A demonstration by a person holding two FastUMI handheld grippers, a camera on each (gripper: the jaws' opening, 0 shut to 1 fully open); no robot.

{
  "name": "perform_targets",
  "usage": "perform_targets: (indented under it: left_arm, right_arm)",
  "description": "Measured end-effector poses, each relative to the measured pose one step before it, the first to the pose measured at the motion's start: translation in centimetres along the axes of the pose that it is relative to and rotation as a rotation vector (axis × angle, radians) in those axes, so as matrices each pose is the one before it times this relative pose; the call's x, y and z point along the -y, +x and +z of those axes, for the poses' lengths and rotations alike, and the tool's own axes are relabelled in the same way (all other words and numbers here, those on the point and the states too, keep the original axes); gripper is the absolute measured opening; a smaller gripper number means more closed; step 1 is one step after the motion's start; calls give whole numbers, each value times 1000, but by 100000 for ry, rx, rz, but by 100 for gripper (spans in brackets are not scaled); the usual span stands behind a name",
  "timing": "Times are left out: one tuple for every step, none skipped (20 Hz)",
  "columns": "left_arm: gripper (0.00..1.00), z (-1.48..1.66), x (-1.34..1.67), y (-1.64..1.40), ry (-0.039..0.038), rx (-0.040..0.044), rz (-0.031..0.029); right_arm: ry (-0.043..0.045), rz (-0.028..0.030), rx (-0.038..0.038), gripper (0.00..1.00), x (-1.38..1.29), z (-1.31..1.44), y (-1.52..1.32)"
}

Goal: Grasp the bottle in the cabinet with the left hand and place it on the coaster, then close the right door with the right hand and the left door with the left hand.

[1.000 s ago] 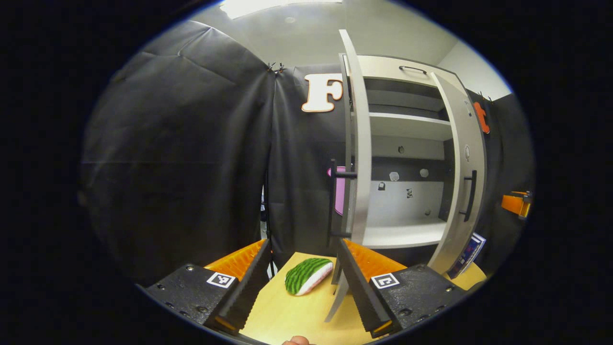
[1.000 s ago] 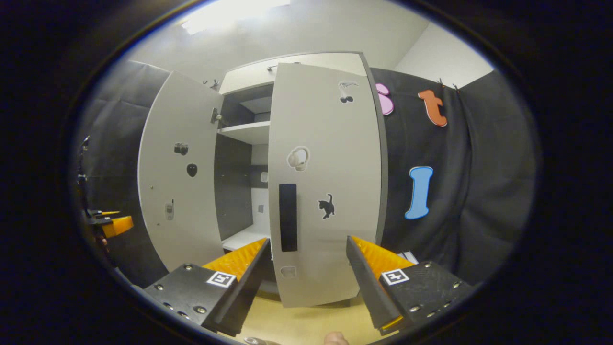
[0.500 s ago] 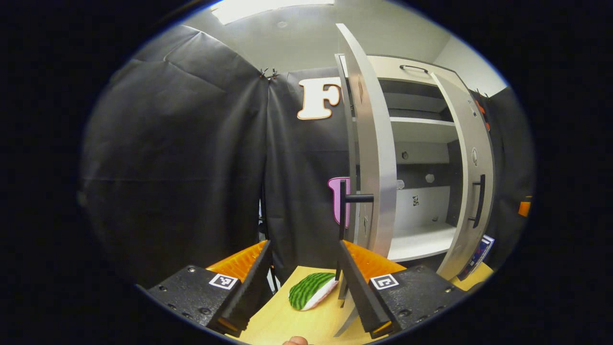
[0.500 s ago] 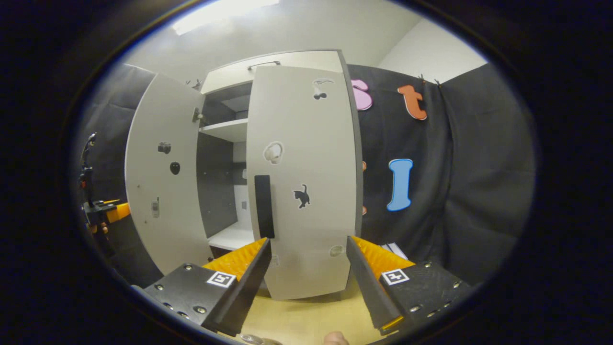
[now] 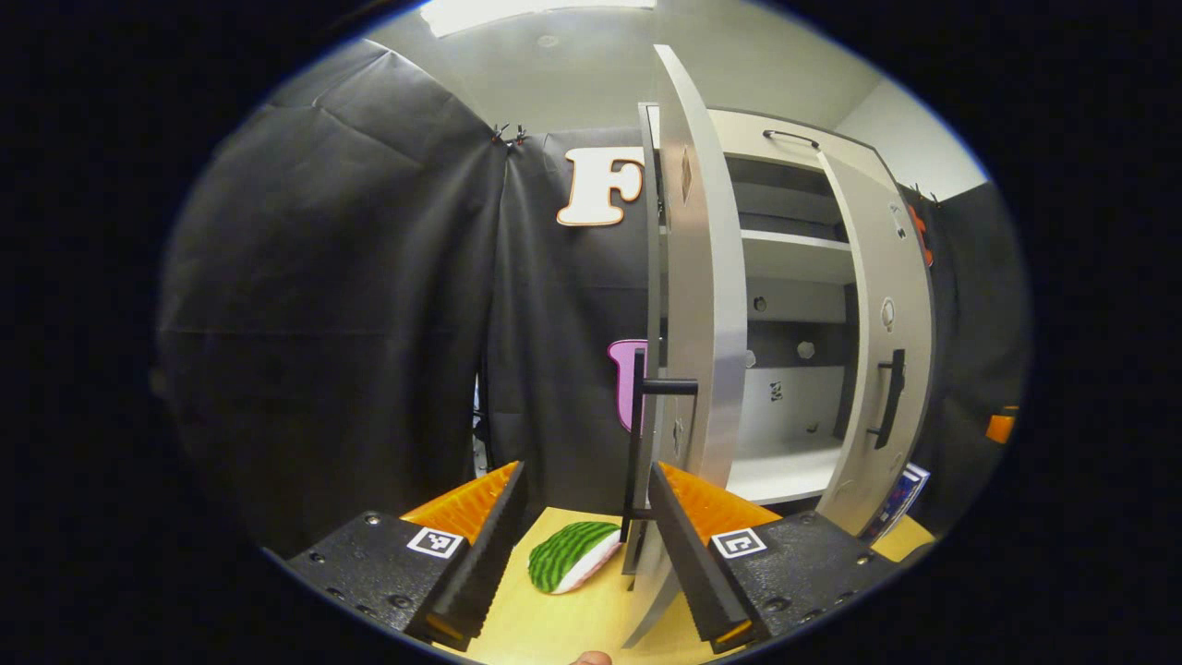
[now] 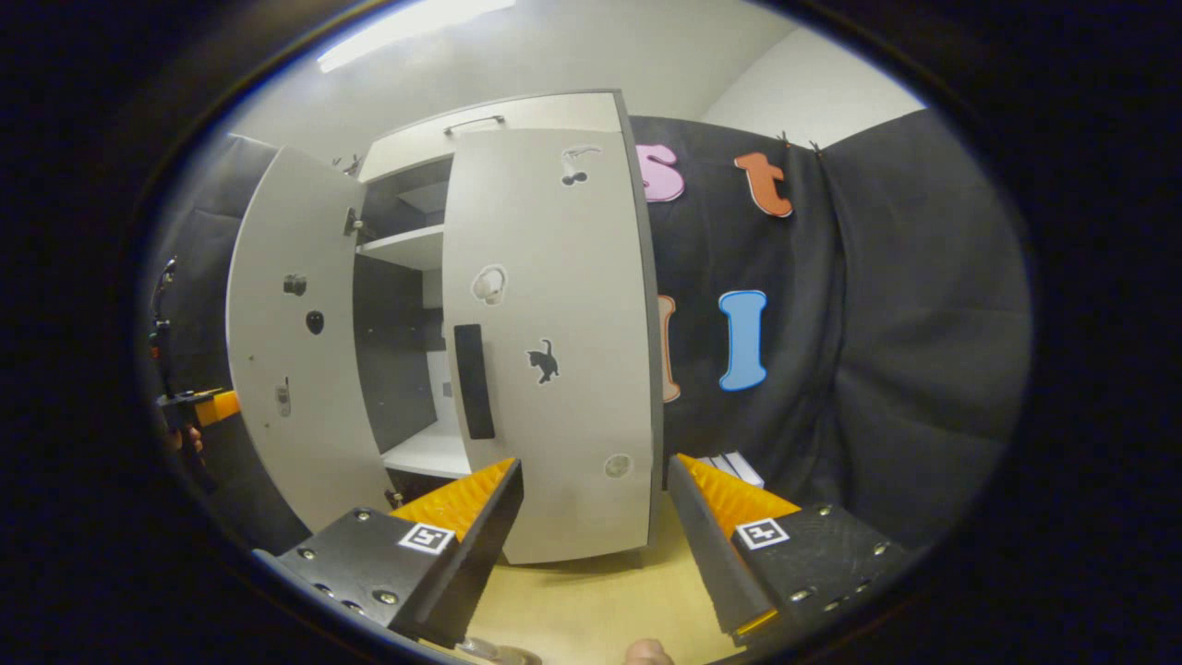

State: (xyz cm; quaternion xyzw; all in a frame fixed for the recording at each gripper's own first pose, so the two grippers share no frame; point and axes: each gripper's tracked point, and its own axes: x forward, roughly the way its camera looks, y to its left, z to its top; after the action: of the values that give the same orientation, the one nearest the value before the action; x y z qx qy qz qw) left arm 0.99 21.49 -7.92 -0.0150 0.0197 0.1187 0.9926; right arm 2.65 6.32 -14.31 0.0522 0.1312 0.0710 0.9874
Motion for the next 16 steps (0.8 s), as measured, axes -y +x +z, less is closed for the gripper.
perform_targets:
  left_arm:
    - [79, 101, 514, -54, 455, -26, -1014]
    - [79, -49, 682, -33, 1127, -85, -1313]
    - [79, 87, 742, -134, 1186, 185, -1760]
    - [84, 39, 823, -16, 447, -27, -1688]
    - [84, 104, 823, -28, -39, 176, -1742]
    - [84, -10, 1027, -116, -404, -113, -1757]
    - [84, -65, 1099, 68, -772, -232, -2319]
    - [84, -171, 1291, 168, -691, -383, -3071]
    - [84, -114, 1356, 101, -313, -524, -3225]
    - [84, -162, 1155, 177, 32, -421, -2566]
    - [84, -153, 1020, 229, 656, -322, -2140]
    - [84, 58, 878, 167, 756, 163, -1924]
    - [84, -41, 1426, 205, -555, -342, -4547]
    - [85, -39, 1851, 164, -1451, 187, -4059]
    - [81, 241, 1260, 193, -52, 374, -2963]
    - [81, -18, -228, 316, 3004, 183, 1787]
  right_arm:
    - [580, -146, -103, 95, 213, 145, 16]
    - [311, 20, 179, 95, 139, 168, 18]
    - [-12, 24, 297, 95, -15, 98, 4]
    - [-338, 80, 230, 95, 57, 172, -65]
    - [-446, 98, 334, 92, 41, 191, -75]
    - [-384, 179, 338, 95, 14, 80, -85]
    - [-261, 179, 208, 95, 47, 86, -94]
    - [-199, 176, 54, 95, -4, 39, -58]
    - [-160, 158, -47, 95, 16, 21, -51]
    - [-198, 14, -129, 95, 88, 11, -156]
    - [-197, -107, -76, 95, 73, 106, -121]
    - [-102, -237, 139, 95, 161, 88, -158]
    - [-15, -315, 250, 95, 124, 121, -149]
    - [-19, -232, 49, 95, 178, -4, -208]
    - [-68, -507, 96, 95, 216, 19, -246]
    - [22, -648, 195, 95, 379, 143, -240]
